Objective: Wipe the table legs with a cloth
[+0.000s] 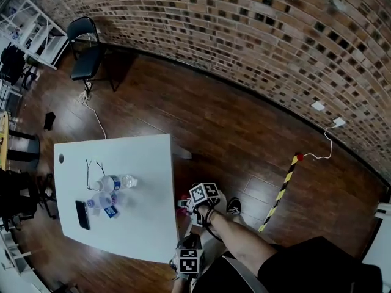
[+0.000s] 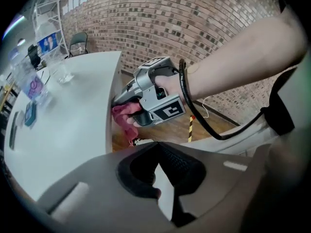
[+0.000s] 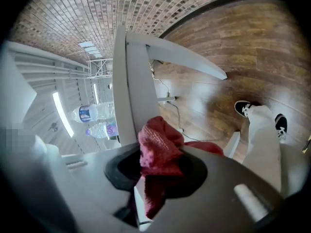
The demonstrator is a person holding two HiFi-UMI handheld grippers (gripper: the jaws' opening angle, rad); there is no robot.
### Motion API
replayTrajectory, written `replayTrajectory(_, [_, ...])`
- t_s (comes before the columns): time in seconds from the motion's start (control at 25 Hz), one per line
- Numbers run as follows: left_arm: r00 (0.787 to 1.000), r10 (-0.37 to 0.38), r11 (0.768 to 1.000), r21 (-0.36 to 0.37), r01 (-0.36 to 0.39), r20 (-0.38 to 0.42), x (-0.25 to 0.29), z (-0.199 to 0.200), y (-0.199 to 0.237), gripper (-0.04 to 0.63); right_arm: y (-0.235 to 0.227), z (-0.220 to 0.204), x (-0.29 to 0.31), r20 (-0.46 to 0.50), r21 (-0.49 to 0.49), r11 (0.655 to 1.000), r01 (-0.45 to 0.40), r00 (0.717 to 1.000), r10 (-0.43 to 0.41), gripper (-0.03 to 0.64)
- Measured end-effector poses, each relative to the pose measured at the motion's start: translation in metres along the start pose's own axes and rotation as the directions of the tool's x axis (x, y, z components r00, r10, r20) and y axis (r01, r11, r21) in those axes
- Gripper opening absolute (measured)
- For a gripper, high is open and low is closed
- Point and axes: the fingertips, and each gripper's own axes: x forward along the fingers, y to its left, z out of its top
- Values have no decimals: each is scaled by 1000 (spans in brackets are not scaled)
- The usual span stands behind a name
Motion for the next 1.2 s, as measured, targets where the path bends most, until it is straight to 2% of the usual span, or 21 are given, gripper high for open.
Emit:
replayTrajectory(0.08, [1000,-18,1000,20,18,8,7,27,10,2,7,32,-7,30,-5,1000,5,1000,-5,83])
replayTrajectory(0.28, [997,-67,998,4,67,43,16,94,37,2,29,119,-26,135,-11,1000,9,991,-8,83])
replayTrajectory(0.48, [996,-78,997,25,77,44,23,136,54,2,48,179,-41,219,-12,1000,-22,975,24,83])
replayTrajectory(0.64, [997,-72,997,-6,73,42,29,153,59,2,60,211,-50,250,-16,997,-73,965,75,84])
replayTrajectory(0.84, [998,-53,997,-56,54,26,39,166,57,2,76,237,-58,287,28,982,-186,943,170,84])
replayTrajectory(1.0, [999,-21,991,-129,27,51,49,184,58,2,71,244,-50,242,58,974,-220,949,200,84])
replayTrajectory(1.2, [999,-3,986,-167,12,54,74,207,64,2,59,260,-39,223,96,958,-272,943,246,86])
